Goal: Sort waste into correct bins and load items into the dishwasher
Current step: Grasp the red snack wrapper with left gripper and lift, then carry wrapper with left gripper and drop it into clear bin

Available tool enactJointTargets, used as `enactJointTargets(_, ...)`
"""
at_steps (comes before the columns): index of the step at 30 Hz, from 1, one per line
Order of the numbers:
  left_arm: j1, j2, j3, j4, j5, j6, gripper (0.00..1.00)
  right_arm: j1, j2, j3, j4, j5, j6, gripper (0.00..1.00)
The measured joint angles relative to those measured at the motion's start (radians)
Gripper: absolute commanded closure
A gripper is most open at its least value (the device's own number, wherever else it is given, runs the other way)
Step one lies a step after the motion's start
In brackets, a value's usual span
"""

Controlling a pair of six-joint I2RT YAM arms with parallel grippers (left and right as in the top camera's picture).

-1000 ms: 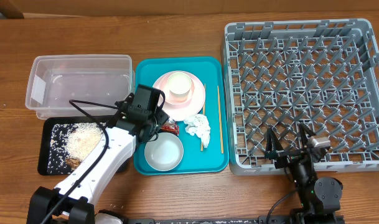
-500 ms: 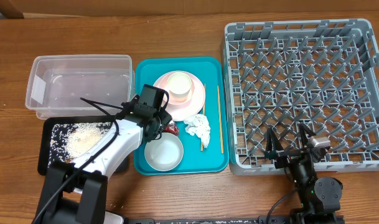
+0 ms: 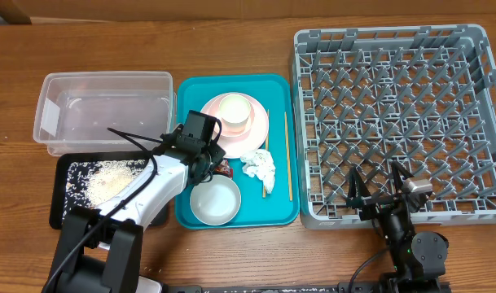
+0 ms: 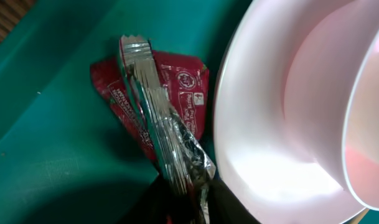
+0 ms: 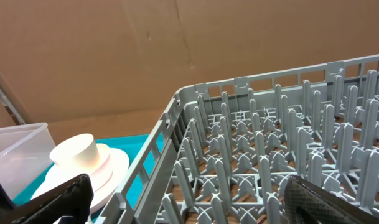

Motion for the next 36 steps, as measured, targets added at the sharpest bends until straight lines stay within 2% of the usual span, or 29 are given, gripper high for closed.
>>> enactJointTargets(3,0.000,-0.007,0.000,-0.001,0.000,0.003,0.85,0.000,0.000,0.000,0.000,0.000,0.000,0.00)
enactJointTargets(10,0.000,-0.068,0.000,-0.003,0.000,0.005,0.86,0.000,0.000,0.000,0.000,0.000,0.000,0.00)
enactJointTargets(23,0.027,-0.303,0.003,-0.004,-0.005,0.044,0.88,0.000,0.000,0.000,0.000,0.000,0.000,0.00)
enactJointTargets(29,0.166,-0.377,0.023,-0.002,-0.014,0.073,0.89,0.000,0.000,0.000,0.000,0.000,0.000,0.00)
enactJointTargets(36,0.396,-0.387,0.030,0.014,-0.021,0.083,0.88,0.000,0.000,0.000,0.000,0.000,0.000,0.00)
